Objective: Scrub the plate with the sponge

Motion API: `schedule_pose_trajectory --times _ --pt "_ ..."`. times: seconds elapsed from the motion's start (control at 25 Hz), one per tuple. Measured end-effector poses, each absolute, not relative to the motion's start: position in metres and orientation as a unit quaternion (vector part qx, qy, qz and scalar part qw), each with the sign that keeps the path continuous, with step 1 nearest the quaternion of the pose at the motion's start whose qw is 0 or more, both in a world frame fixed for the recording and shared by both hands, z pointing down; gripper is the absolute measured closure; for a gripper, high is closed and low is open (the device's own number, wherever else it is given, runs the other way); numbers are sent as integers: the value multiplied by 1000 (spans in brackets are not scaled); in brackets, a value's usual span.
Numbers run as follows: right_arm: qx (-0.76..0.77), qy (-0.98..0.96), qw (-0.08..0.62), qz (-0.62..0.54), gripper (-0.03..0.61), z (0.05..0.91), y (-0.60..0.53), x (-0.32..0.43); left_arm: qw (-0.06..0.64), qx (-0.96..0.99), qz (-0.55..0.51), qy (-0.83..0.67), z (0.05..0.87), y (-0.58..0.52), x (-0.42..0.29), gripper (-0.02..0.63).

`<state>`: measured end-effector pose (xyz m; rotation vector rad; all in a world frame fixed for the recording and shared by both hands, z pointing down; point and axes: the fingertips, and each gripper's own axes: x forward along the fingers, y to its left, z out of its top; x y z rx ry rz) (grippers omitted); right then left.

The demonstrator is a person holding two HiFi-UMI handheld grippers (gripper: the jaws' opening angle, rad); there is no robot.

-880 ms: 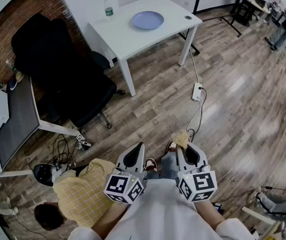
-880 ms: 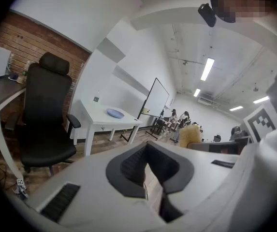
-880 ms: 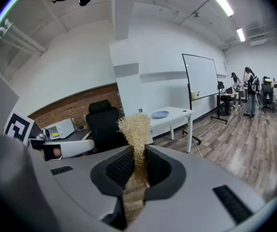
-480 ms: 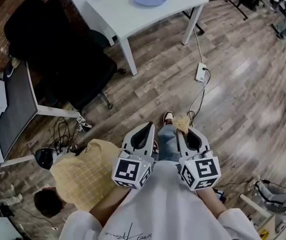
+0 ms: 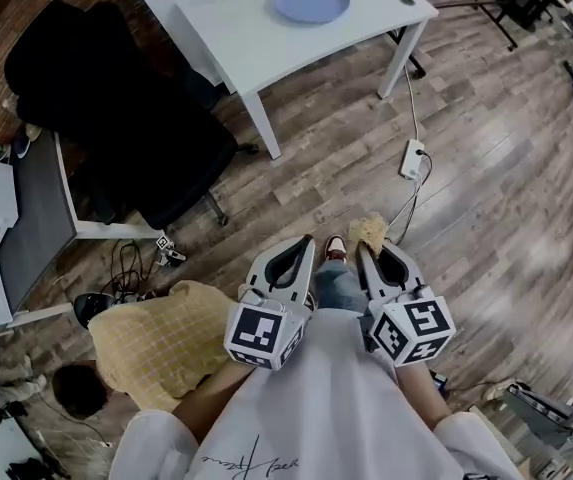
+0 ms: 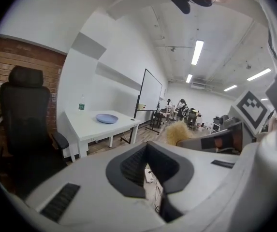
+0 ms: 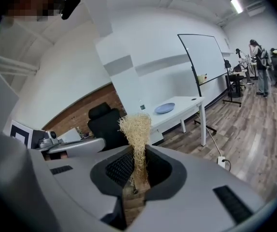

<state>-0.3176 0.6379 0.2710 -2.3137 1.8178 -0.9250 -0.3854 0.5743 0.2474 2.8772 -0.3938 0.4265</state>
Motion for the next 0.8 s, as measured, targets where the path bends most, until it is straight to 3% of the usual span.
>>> schedule_pose_trajectory --times 0.56,0.8 --pt "-698 629 52 -339 532 276 563 -177 123 967 132 -180 238 499 -261 595" --pt "-701 623 27 -345 532 286 559 -146 120 964 131 -197 238 486 -235 595"
